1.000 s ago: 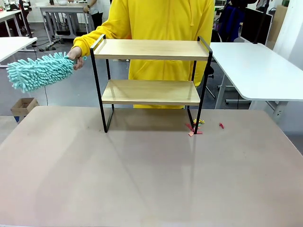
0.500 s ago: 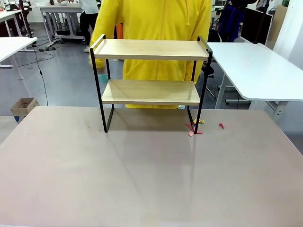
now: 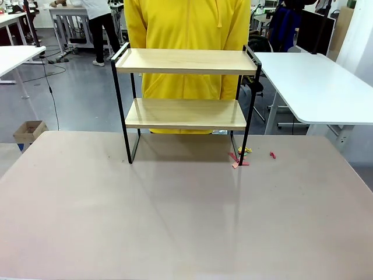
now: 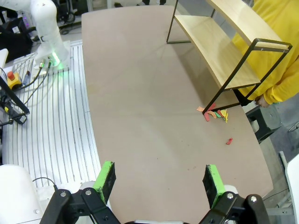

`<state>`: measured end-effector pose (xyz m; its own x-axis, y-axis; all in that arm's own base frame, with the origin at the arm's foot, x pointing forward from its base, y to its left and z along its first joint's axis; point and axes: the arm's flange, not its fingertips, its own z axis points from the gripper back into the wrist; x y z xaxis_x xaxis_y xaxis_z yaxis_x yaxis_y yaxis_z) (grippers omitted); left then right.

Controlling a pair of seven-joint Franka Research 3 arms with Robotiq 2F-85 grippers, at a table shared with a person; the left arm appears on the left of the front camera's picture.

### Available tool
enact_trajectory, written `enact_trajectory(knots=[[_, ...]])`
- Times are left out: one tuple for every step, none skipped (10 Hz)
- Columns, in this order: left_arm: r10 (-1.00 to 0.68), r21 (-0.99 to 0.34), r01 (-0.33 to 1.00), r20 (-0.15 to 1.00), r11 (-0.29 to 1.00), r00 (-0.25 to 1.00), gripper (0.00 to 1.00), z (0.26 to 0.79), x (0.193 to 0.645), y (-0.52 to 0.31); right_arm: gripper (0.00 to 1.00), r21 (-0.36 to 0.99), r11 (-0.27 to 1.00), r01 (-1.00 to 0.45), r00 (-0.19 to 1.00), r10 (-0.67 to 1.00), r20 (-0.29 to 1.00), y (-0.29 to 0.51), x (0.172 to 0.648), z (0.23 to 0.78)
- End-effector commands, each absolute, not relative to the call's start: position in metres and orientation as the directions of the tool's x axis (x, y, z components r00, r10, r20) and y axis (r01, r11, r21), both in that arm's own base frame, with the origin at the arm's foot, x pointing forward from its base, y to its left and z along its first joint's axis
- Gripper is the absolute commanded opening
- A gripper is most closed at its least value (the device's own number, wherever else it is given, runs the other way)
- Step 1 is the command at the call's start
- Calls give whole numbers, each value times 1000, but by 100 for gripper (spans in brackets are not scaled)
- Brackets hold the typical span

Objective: Clean the shelf.
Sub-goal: Hand the Duster back to the human.

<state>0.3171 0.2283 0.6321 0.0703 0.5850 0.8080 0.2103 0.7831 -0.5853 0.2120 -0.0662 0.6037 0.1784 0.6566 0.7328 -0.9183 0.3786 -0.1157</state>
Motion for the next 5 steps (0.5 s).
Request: enact_trajectory(knots=[[578, -579, 203, 813, 790, 69, 100, 629, 315, 227, 100, -121, 367, -922, 162, 651, 741, -67, 212, 606], [578, -579, 203, 813, 790, 69, 100, 629, 315, 227, 100, -121, 367, -922, 162, 651, 741, -67, 212, 606], [578, -579, 203, 813, 790, 69, 100, 629, 315, 227, 100, -121, 367, -922, 162, 651, 741, -67, 212, 606], [578, -579, 203, 813, 790, 69, 100, 629, 315, 227, 100, -121, 367, -922, 162, 651, 741, -67, 212, 606], [578, -579, 203, 813, 790, 69, 100, 629, 315, 227, 100, -121, 367, -922, 162, 651, 741, -67, 212, 606]])
